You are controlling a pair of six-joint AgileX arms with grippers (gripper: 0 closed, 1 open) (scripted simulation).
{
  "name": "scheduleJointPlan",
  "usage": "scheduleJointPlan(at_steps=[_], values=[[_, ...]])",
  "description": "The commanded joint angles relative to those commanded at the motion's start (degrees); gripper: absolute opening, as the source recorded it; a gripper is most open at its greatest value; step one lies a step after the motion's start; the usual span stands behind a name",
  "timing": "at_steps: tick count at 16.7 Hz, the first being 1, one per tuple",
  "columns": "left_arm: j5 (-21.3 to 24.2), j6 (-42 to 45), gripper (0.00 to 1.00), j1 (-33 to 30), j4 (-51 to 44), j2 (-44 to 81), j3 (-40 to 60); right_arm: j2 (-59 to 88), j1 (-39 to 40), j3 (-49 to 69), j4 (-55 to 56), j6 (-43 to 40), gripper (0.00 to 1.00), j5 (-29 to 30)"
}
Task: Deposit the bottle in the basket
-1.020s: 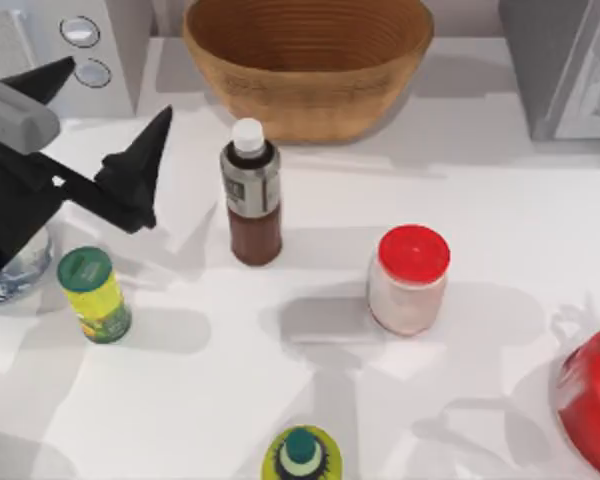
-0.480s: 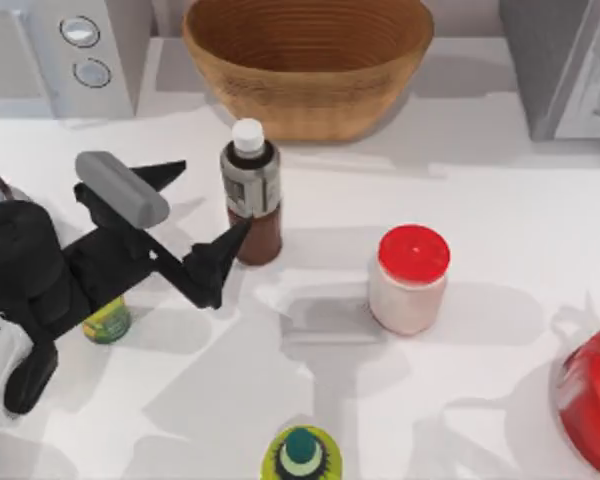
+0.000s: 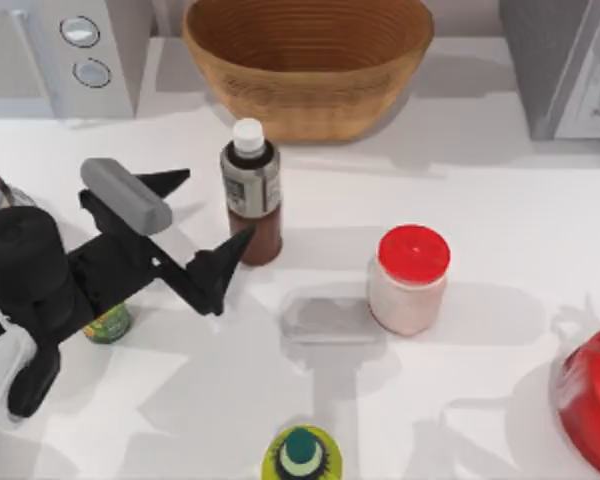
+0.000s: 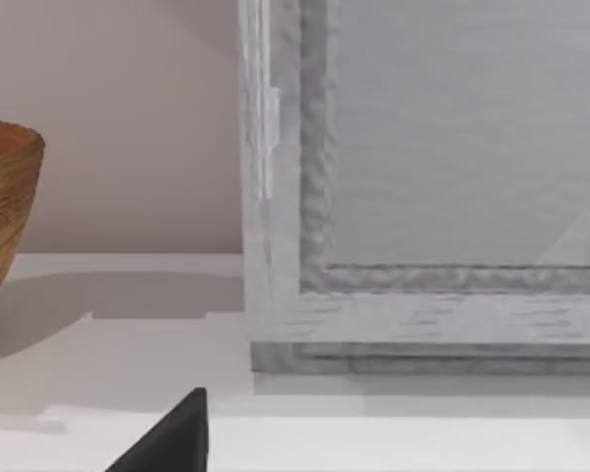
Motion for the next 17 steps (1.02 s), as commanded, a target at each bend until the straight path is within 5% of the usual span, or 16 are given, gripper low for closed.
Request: scheduleJointPlan(at_steps=[9,17], values=[[-6.0,-0.9,1.0,-6.5,-7.2,1.7,9.7,0.0,0.0,0.0,0.0,0.0,1.0,0.0],[-6.1,-0.9,1.0,-6.5,-6.3,8.3,15.1,0.0,0.0,0.0,0.0,0.0,1.0,0.0]])
